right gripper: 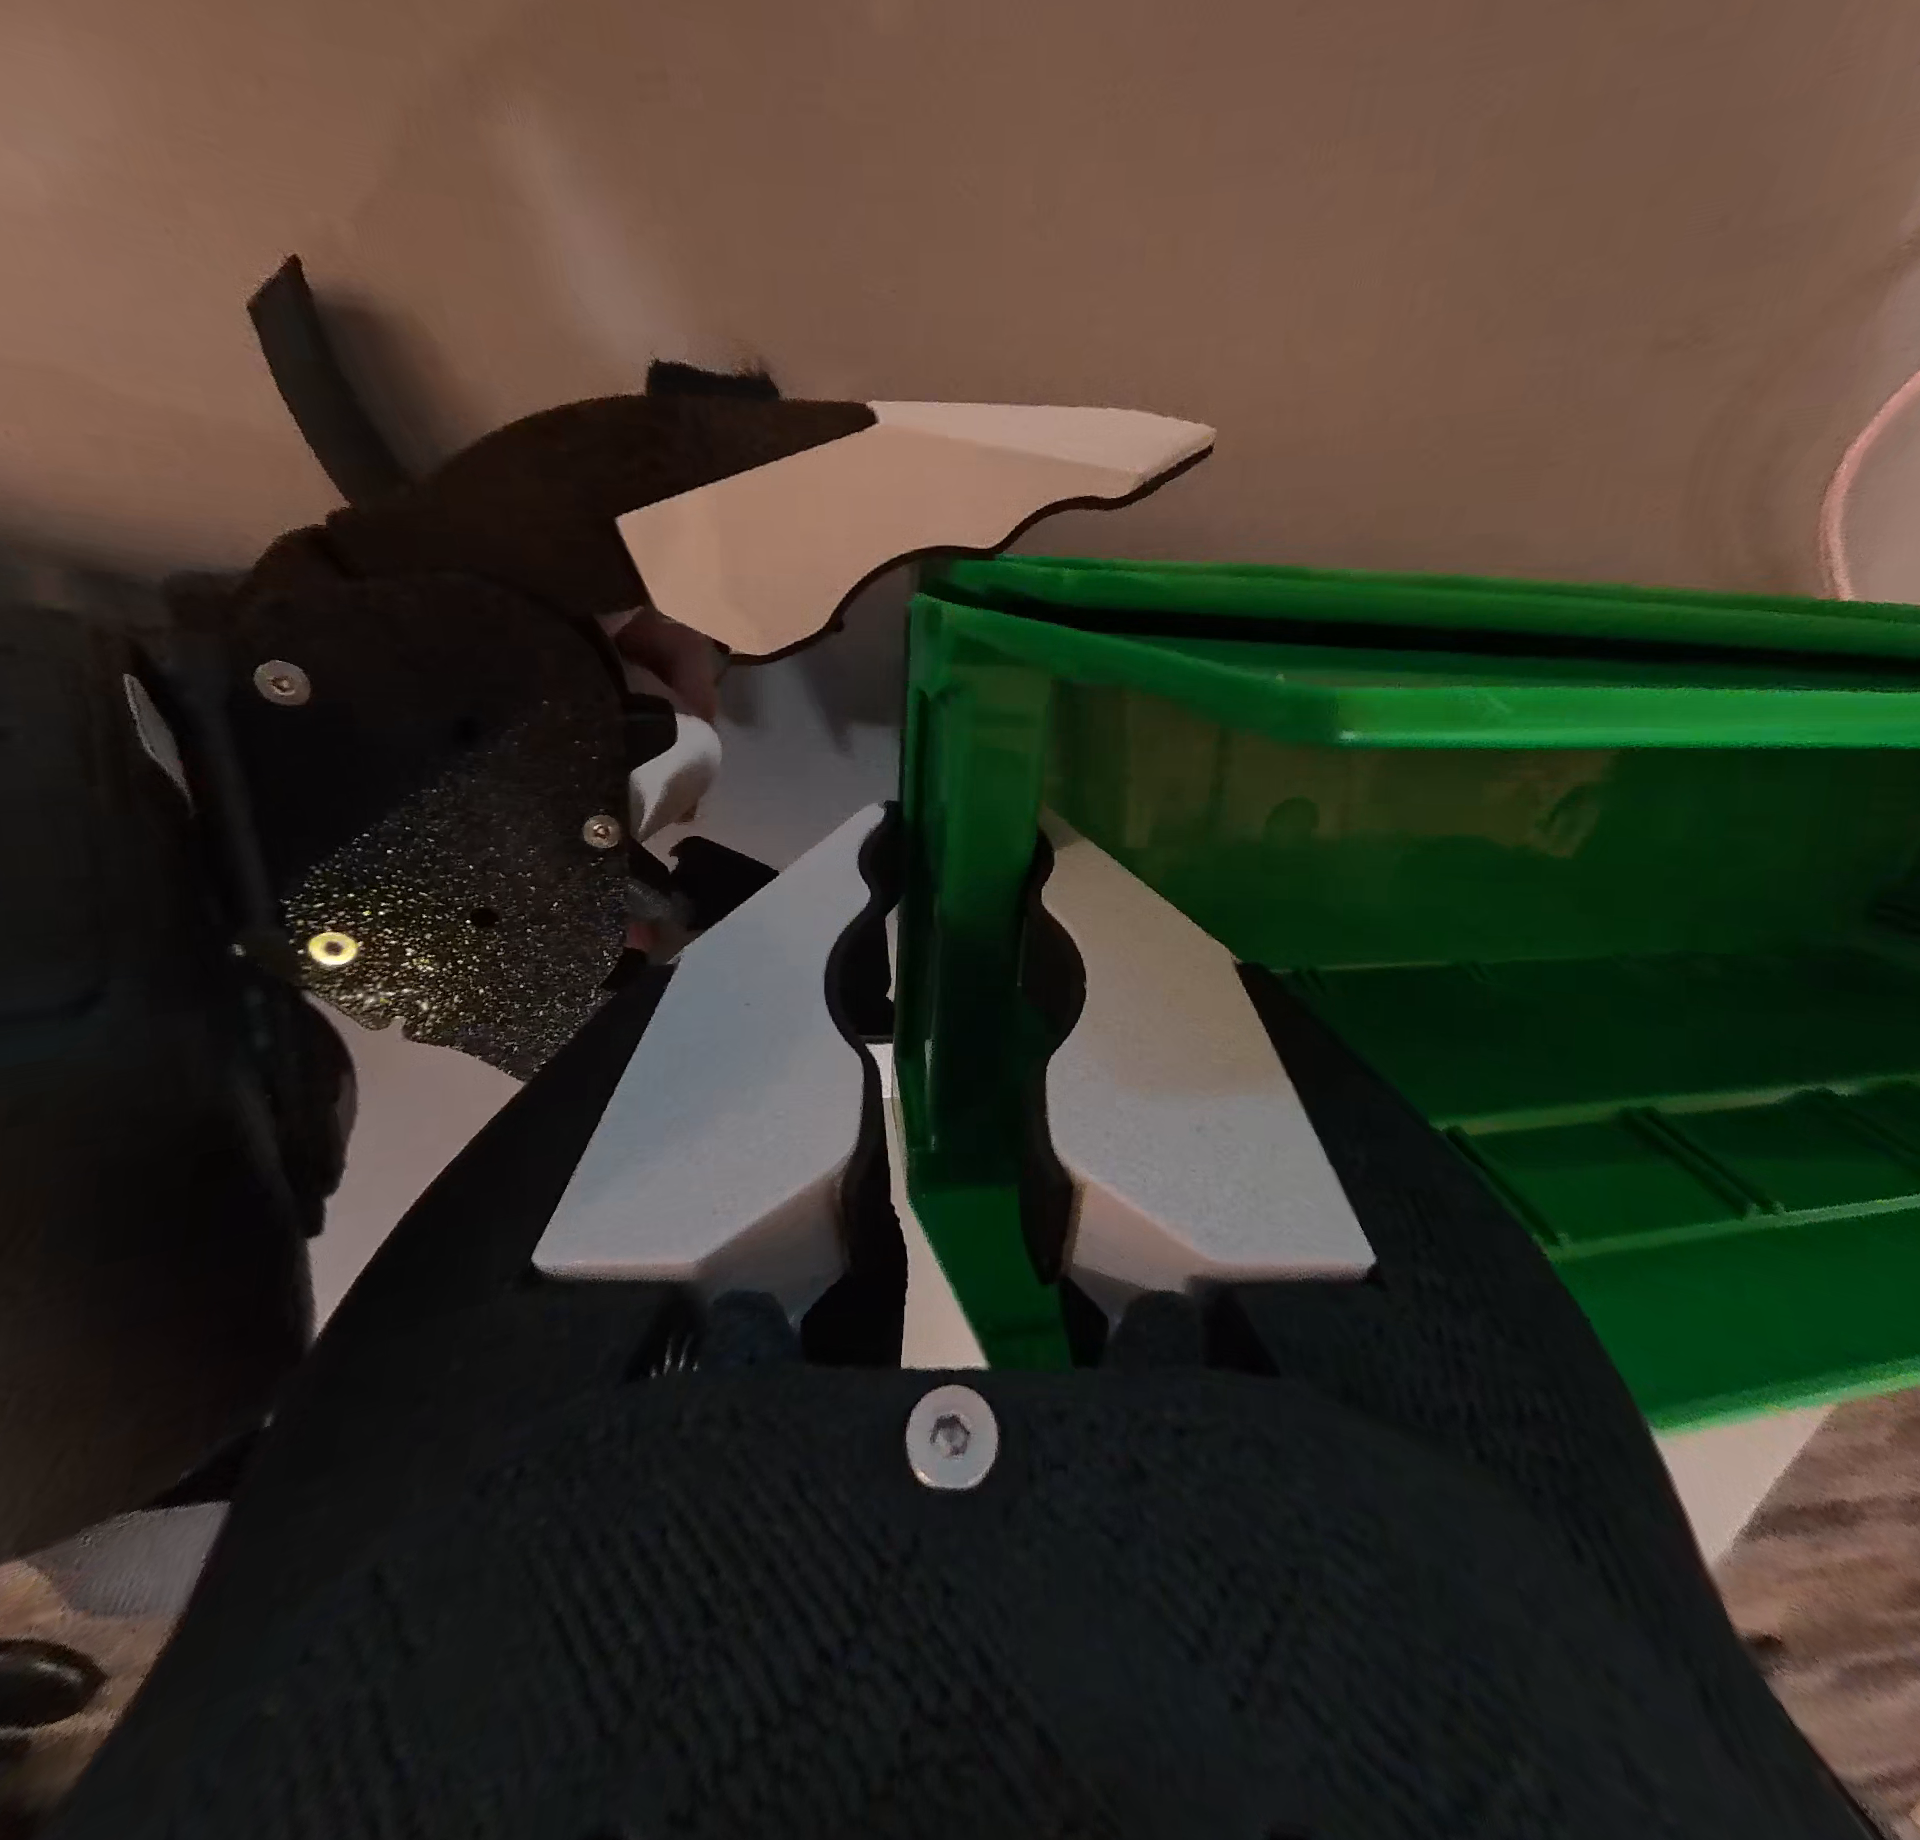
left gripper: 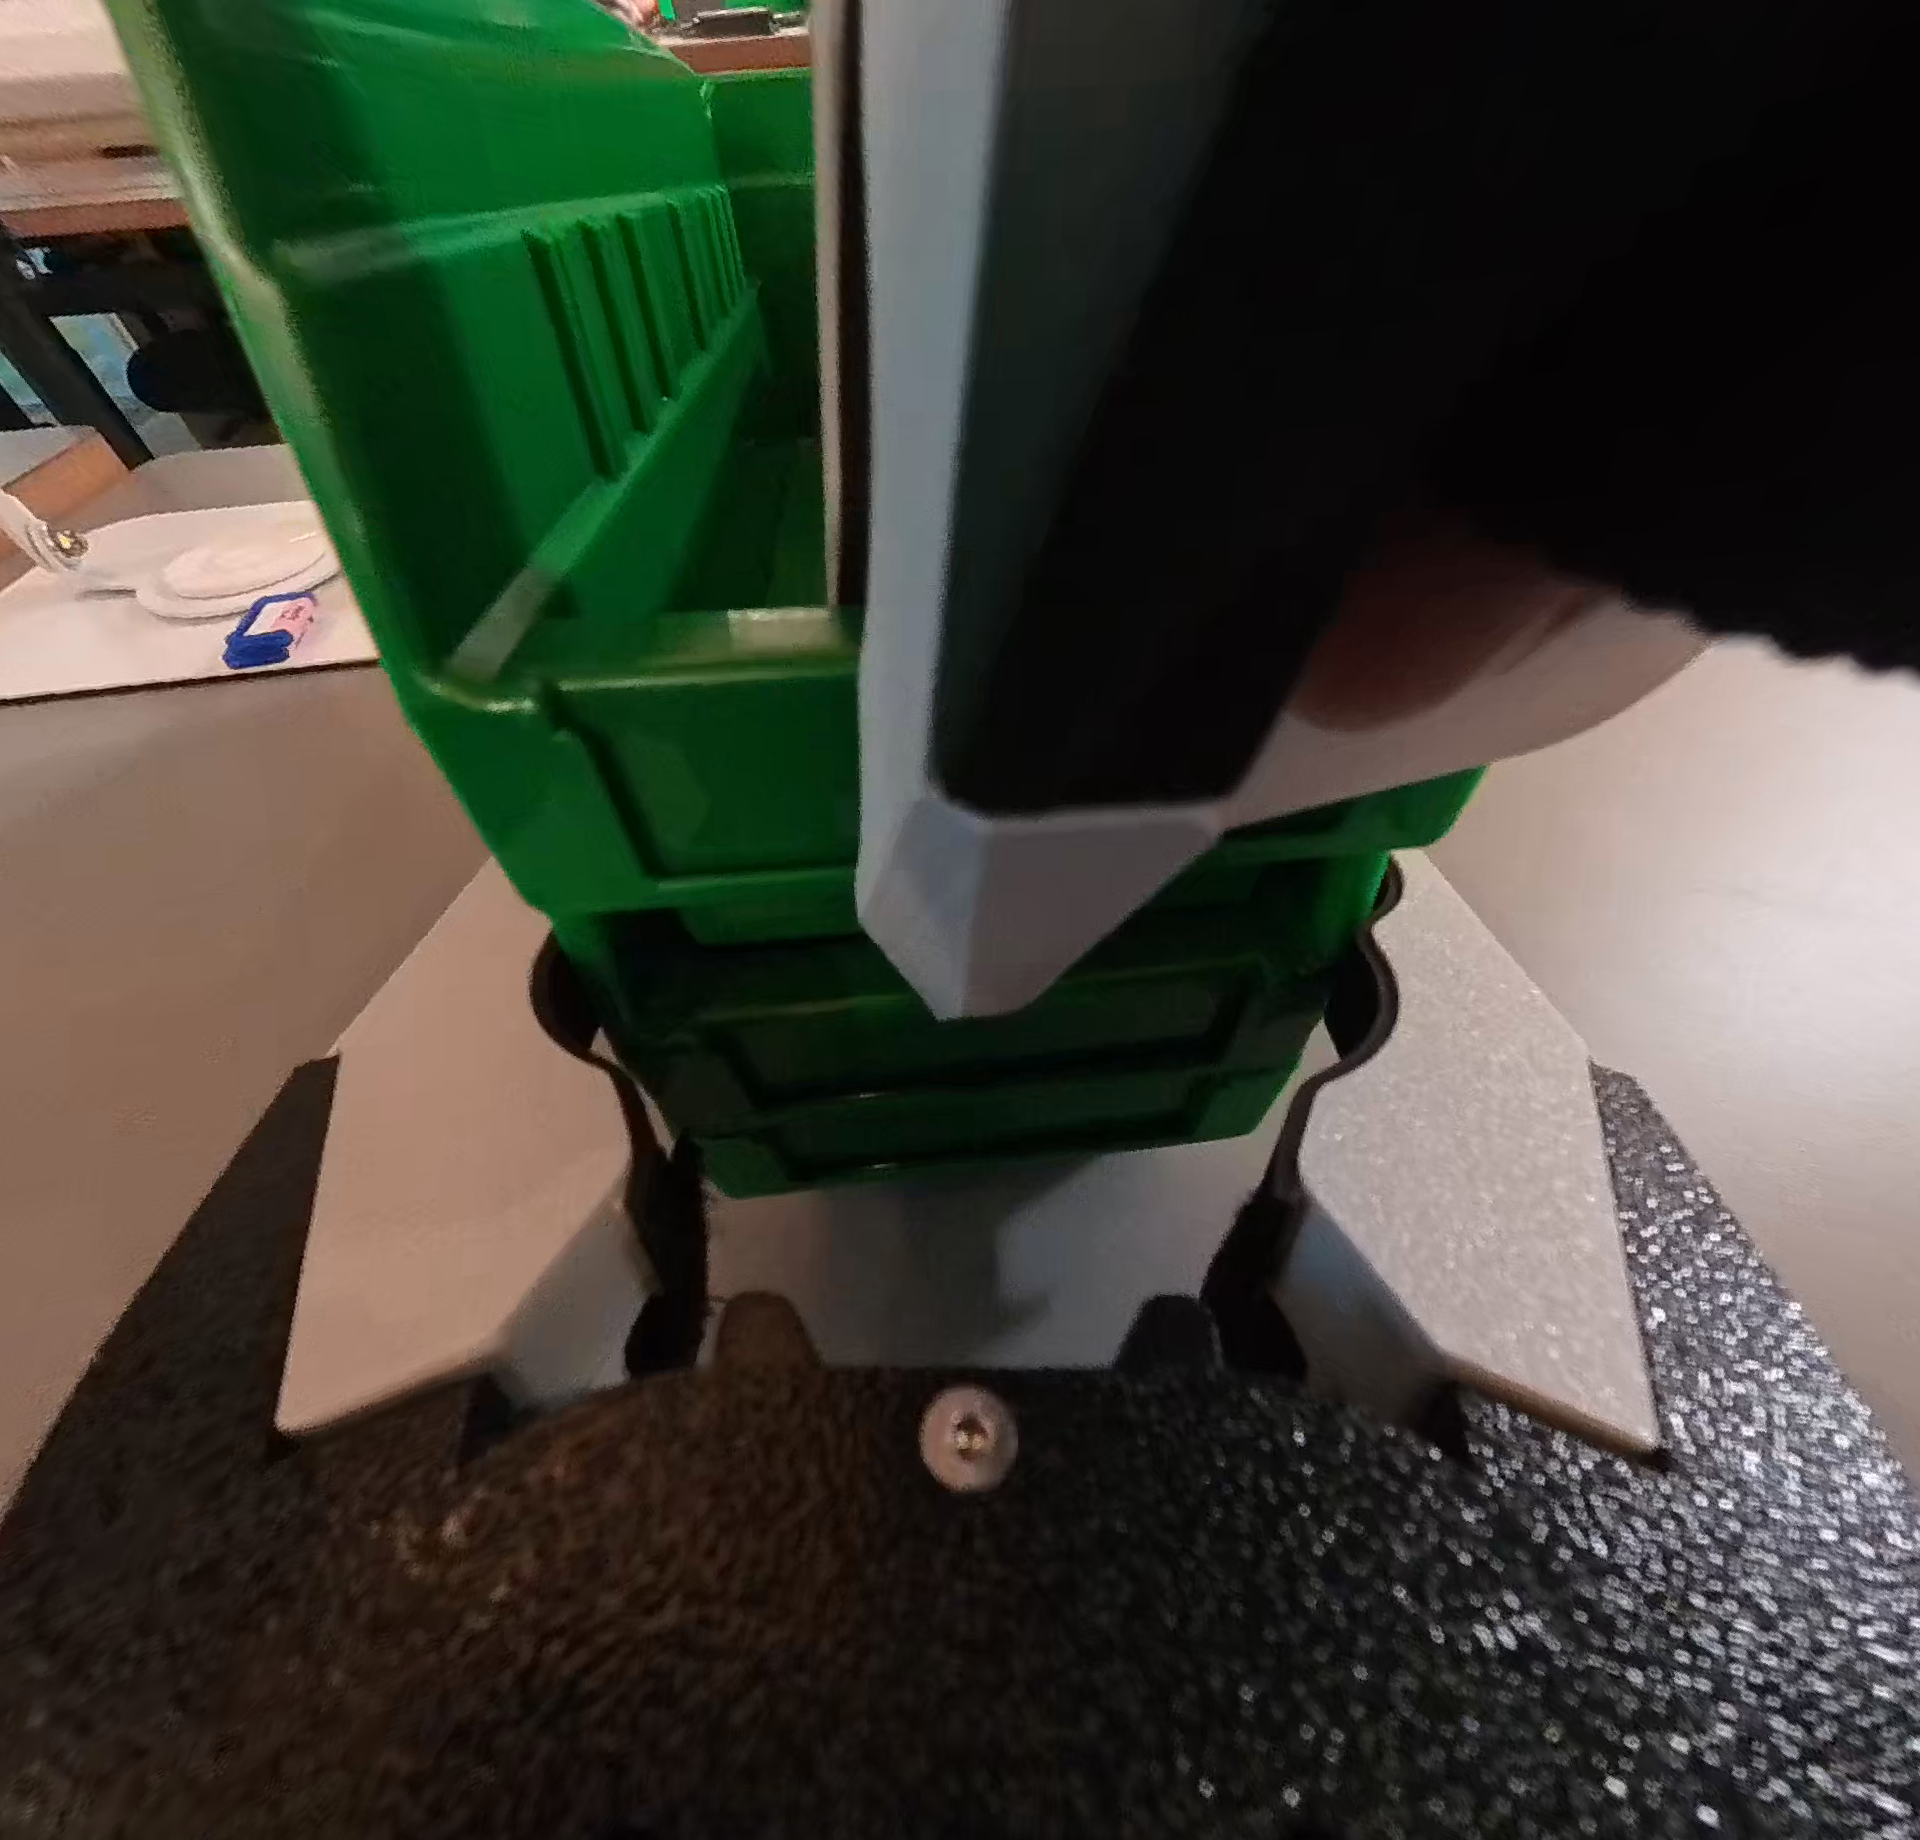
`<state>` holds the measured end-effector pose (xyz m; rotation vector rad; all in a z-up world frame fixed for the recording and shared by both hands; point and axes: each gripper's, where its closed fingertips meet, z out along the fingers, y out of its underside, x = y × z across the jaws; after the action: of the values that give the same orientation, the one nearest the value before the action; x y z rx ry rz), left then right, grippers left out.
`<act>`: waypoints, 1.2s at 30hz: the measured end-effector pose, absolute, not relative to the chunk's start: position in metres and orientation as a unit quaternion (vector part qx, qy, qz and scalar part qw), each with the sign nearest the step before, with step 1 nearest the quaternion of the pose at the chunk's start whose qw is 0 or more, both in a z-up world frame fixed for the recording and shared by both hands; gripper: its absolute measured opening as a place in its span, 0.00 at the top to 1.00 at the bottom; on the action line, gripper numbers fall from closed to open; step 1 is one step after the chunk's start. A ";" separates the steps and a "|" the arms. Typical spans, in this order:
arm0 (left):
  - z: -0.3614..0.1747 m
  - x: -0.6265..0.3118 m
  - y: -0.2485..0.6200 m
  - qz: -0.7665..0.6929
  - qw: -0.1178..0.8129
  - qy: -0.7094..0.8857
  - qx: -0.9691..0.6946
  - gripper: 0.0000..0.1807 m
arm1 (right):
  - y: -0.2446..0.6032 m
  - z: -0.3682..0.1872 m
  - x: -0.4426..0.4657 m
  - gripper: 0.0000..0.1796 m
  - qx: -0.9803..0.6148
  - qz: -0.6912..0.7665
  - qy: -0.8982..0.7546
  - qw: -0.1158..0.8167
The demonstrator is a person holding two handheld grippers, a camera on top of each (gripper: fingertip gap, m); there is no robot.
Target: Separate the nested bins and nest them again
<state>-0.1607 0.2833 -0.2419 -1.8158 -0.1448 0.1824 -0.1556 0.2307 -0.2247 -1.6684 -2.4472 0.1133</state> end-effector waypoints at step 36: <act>-0.226 -0.089 0.230 -0.068 0.649 0.053 -0.756 0.28 | 0.300 -0.222 0.002 0.85 -0.422 -0.101 -0.896 0.095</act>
<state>-0.0888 0.2303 -0.2261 -1.7193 0.1195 -0.1540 0.0022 0.2996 -0.2218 -1.2513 -2.6556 -0.3000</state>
